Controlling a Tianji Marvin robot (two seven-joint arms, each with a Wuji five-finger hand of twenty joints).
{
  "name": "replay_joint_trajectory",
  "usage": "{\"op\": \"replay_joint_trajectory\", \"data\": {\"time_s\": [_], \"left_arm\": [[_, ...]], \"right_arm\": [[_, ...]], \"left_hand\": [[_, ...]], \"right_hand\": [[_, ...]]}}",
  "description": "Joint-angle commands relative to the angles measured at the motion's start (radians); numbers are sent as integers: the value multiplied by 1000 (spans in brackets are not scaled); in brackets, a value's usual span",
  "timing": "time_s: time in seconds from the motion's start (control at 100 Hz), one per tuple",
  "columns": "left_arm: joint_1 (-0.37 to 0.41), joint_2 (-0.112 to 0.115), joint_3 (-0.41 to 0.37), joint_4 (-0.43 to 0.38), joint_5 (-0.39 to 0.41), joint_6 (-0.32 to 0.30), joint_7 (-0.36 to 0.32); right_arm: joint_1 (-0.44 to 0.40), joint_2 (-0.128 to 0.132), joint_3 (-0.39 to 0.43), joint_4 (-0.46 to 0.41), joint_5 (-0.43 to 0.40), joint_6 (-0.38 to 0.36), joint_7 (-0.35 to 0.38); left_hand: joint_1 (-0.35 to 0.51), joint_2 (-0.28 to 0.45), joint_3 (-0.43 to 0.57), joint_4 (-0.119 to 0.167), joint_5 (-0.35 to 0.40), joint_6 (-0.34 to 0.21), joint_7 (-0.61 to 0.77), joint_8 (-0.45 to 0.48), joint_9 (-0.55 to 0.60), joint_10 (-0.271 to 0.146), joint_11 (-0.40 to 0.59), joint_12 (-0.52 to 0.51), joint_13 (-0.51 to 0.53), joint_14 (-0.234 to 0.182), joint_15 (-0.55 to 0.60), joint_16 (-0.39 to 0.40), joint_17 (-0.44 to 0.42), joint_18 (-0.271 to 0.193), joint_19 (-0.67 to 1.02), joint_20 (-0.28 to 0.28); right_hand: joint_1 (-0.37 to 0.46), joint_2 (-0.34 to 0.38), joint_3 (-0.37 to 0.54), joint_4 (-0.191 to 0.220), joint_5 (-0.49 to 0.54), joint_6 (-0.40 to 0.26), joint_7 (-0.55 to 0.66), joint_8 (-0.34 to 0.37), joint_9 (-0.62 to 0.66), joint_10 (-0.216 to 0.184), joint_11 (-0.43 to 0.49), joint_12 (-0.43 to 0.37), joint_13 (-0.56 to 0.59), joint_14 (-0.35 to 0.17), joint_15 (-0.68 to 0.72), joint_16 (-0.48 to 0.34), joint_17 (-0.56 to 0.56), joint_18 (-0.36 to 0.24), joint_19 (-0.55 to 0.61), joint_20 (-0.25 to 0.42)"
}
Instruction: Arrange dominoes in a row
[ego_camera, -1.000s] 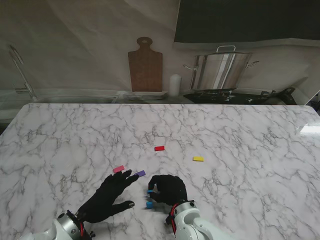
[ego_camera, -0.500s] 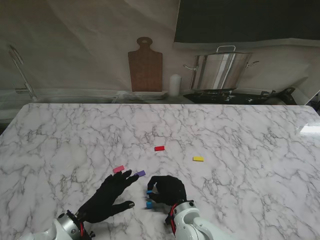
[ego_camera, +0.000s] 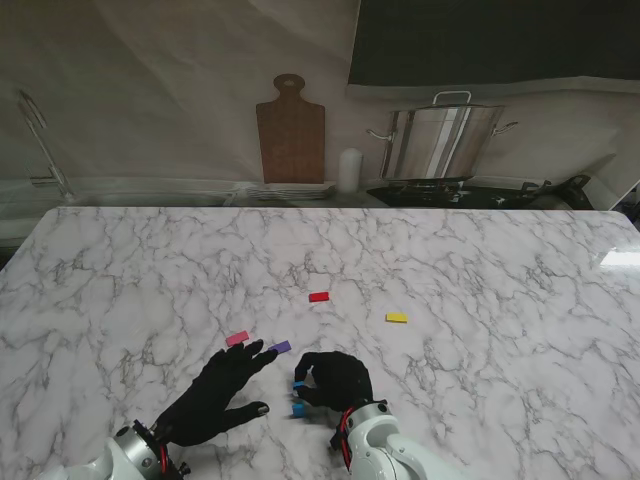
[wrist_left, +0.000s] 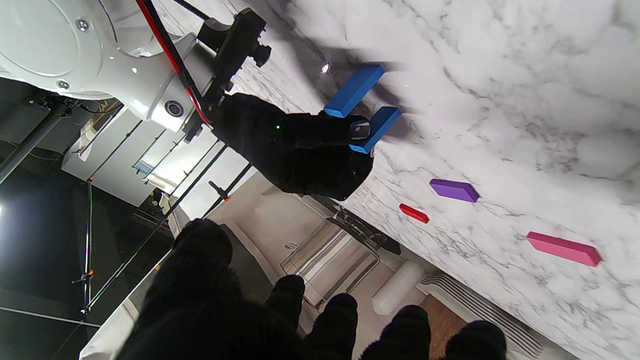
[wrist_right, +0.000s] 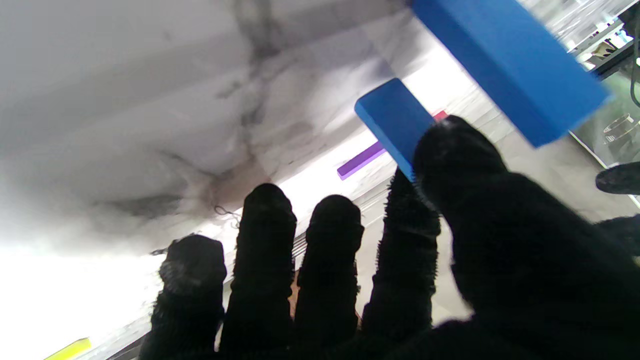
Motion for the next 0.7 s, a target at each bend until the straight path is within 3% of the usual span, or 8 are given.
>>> {"op": "replay_joint_trajectory", "data": {"time_s": [0.0,0.32,0.69], "left_arm": [[4,0,2,-3,1,-1,-14],[2,0,2,-2,1,-1,-14],[3,0,2,-3,1,-2,-13]], "right_arm": [[-6,0,-2,1,-1,7,2],[-8,-5,2,3,-1,11,-15],[-12,-5,4,-6,-7,37,-18]], "left_hand": [[1,-11,-5,17,-28,-9,-12,15,-15,-27,-9,-9,-12,-24,-11,-17,6,-8,-7,-19],[1,-11,-6,17,-28,-9,-12,15,-16,-27,-10,-9,-12,-25,-11,-18,7,-8,-7,-19],[1,-11,-5,17,-28,-9,-13,15,-16,-27,-10,-9,-12,-25,-11,-19,7,-8,-7,-20]], "right_hand": [[-2,-37,32,-13,18,-24,4,-15,-5,-21,28,11,-5,4,12,35,2,-33,47,21],[6,-20,36,-11,55,-42,57,41,3,-30,45,16,0,5,16,41,2,-32,49,32],[4,-21,41,-5,59,2,62,54,4,-28,58,19,-1,11,19,47,2,-29,53,44]]}}
